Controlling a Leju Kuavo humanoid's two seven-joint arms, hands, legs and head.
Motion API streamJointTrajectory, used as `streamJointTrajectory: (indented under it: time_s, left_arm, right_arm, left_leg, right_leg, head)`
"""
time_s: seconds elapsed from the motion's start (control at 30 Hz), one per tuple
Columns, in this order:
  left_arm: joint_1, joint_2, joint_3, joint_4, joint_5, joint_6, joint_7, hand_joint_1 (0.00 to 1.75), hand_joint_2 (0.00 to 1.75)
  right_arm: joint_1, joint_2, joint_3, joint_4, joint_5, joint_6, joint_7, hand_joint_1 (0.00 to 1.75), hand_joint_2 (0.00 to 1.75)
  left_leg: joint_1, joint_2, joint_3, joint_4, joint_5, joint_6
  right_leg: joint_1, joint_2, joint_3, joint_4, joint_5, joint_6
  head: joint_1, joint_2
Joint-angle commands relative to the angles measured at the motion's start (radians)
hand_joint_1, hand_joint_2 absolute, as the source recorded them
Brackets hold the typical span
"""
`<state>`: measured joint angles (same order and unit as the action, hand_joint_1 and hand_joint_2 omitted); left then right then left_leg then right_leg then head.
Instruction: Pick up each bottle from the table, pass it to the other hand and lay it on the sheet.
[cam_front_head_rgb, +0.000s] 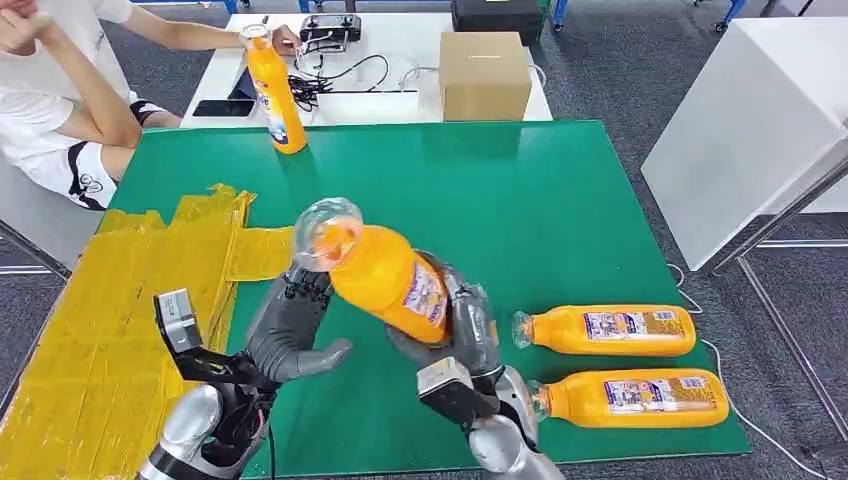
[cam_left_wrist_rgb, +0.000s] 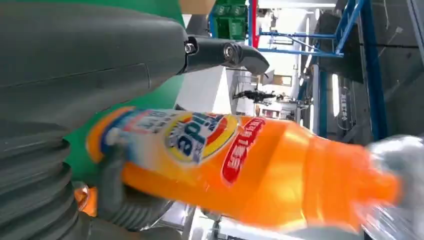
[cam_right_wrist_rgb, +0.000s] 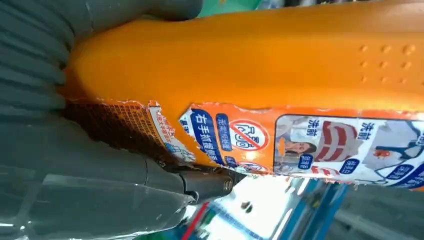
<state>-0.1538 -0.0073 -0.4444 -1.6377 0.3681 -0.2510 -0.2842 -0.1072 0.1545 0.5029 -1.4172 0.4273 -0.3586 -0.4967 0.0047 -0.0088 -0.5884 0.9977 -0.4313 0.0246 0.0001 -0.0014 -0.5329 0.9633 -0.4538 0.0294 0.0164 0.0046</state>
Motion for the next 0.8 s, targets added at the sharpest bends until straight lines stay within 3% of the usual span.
streamJointTrajectory:
  time_s: [0.03,0.4,0.8]
  left_arm:
    - [-0.076,0.02,-0.038,0.088,0.01,0.008,-0.002,0.0,1.75]
    - [-0.104,0.008,-0.023,0.128,0.006,0.083,-0.018,0.0,1.75]
    - [-0.064,-0.035,0.045,0.068,0.073,0.192,-0.055,0.0,1.75]
  right_arm:
    - [-0.098,0.002,0.175,0.148,0.002,-0.003,0.015,1.75,1.75]
    - [-0.138,-0.018,0.312,0.214,-0.017,0.016,0.009,1.75,1.75]
    - [-0.148,-0.021,0.328,0.269,-0.024,0.016,0.027,1.75,1.75]
  left_leg:
    - [0.0,0.002,0.004,-0.001,-0.001,-0.001]
    - [0.0,0.0,0.005,-0.002,0.0,-0.001]
    - [0.001,0.001,0.005,-0.001,-0.001,-0.001]
  right_leg:
    - [0.0,0.001,0.004,-0.002,0.0,0.0]
    - [0.001,0.0,0.006,-0.002,0.0,0.0]
    - [0.001,0.0,0.006,-0.003,-0.001,0.0]
  head:
    - [0.0,0.0]
    - [0.0,0.0]
    - [0.0,0.0]
